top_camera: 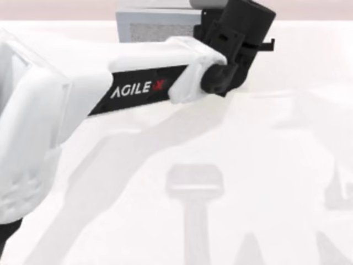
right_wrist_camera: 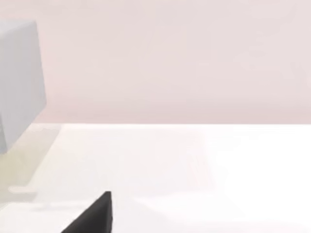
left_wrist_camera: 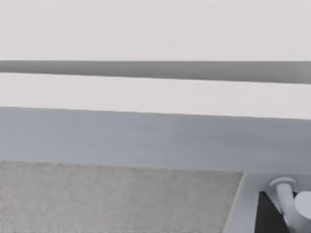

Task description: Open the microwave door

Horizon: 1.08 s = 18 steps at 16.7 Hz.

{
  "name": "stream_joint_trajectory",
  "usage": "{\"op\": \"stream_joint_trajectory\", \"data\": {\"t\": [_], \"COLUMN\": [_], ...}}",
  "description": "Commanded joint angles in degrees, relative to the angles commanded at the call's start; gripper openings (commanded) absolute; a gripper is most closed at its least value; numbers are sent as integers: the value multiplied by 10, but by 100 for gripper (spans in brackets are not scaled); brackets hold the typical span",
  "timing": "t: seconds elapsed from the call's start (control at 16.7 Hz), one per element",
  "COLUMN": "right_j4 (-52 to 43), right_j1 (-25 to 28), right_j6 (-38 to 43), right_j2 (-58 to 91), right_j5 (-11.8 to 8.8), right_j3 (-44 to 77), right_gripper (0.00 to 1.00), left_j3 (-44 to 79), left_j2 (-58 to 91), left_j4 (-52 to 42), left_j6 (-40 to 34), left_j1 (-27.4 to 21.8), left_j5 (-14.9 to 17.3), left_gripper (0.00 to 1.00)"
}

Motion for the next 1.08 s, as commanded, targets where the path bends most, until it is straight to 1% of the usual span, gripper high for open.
{"op": "stream_joint_trajectory", "data": {"t": [0.84, 1.08], "right_j4": [0, 0], "right_j1": [0, 0], "right_j6": [0, 0], "right_j2": [0, 0], "right_j5": [0, 0], "right_j3": [0, 0], "right_gripper": [100, 100], "left_j3": [0, 20], "left_j2": [0, 15], "left_j4": [0, -19], "left_j6": [0, -7], "left_j1": [0, -5], "left_j5": [0, 10], "left_gripper": [0, 0]}}
